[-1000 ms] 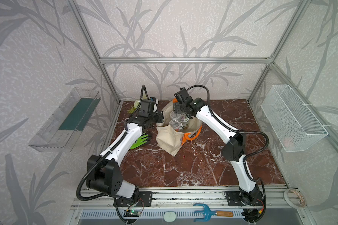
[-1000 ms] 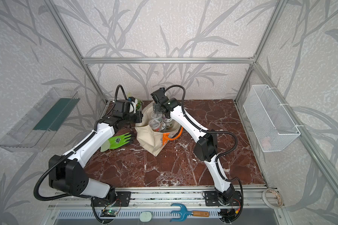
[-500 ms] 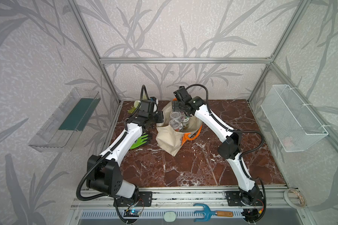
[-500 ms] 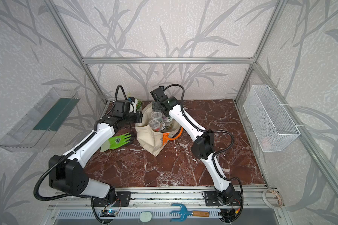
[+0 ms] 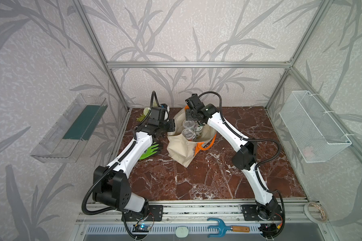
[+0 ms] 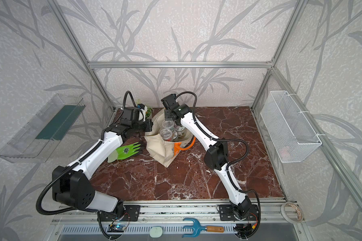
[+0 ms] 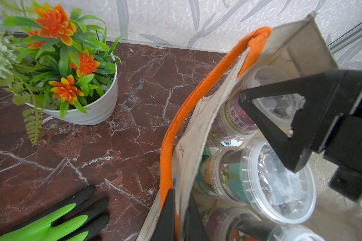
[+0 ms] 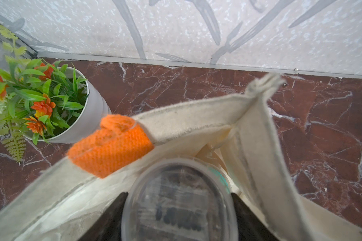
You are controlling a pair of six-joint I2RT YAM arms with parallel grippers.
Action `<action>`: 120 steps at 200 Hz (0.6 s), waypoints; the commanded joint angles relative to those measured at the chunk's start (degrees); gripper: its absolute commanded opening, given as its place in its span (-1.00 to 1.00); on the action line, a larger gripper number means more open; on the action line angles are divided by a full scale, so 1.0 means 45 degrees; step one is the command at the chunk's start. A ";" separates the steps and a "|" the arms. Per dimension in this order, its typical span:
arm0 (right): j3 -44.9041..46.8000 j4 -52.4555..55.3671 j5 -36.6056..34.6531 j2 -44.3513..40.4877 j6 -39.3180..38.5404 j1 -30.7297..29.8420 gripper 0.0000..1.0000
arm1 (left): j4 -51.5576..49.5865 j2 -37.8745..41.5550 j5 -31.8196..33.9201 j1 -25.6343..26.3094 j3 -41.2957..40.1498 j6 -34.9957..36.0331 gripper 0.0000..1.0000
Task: Take out the seed jars from the canvas bag
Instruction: Pick up the seed jar from the canvas bag.
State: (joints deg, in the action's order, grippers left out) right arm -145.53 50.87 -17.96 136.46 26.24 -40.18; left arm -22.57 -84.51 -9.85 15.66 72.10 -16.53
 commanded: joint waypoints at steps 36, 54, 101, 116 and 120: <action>-0.0520 -0.0198 -0.0165 -0.1143 -0.0848 -0.0227 0.05 | -0.0582 0.0372 0.0312 0.0045 0.0124 -0.0017 -1.00; -0.0483 -0.0289 -0.0025 -0.1776 -0.1035 -0.0269 0.05 | -0.0653 0.0321 0.0337 0.0045 0.0185 -0.0017 -1.00; 0.1916 -0.0606 -0.0134 -0.4619 -0.1342 -0.0250 0.06 | -0.0735 0.0206 0.0440 0.0045 0.0286 -0.0066 -1.00; 0.4066 -0.1193 -0.0382 -0.6194 -0.1436 -0.0146 0.05 | -0.0739 0.0244 0.0502 0.0036 0.0233 -0.0056 -1.00; 0.4919 -0.1537 -0.0414 -0.6714 -0.1433 -0.0091 0.05 | -0.0734 0.0240 0.0526 0.0042 0.0224 -0.0056 -1.00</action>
State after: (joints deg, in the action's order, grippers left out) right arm -134.37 48.23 -18.13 116.33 21.15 -41.30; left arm -22.92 -84.51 -8.64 15.66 72.12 -16.56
